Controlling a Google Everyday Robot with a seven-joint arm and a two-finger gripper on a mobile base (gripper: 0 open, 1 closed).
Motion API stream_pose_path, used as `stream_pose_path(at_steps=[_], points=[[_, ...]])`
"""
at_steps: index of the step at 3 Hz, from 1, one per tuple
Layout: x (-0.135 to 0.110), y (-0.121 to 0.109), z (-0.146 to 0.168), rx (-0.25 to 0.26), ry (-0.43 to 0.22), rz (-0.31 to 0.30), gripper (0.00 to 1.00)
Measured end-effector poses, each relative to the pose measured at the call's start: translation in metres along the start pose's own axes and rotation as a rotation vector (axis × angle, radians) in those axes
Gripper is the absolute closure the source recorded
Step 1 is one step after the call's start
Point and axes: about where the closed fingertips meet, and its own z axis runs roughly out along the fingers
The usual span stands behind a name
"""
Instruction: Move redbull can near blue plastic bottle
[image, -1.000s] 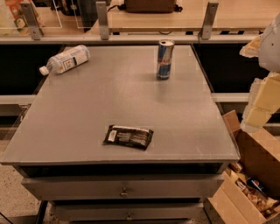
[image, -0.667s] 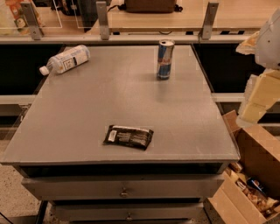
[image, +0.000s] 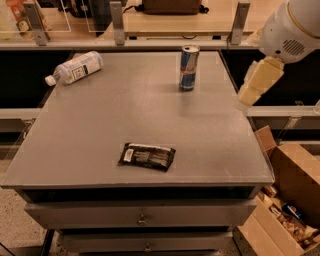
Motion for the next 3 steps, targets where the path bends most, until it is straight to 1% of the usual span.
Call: stream_pose_path(at_steps=[1, 2, 3], points=[[-0.016, -0.048, 0.031, 0.028, -0.079, 0.056, 0.0], [-0.029, -0.085, 0.062, 0.034, -0.169, 0.12, 0.0], [-0.04, -0.11, 0.091, 0.029, -0.264, 0.175, 0.0]])
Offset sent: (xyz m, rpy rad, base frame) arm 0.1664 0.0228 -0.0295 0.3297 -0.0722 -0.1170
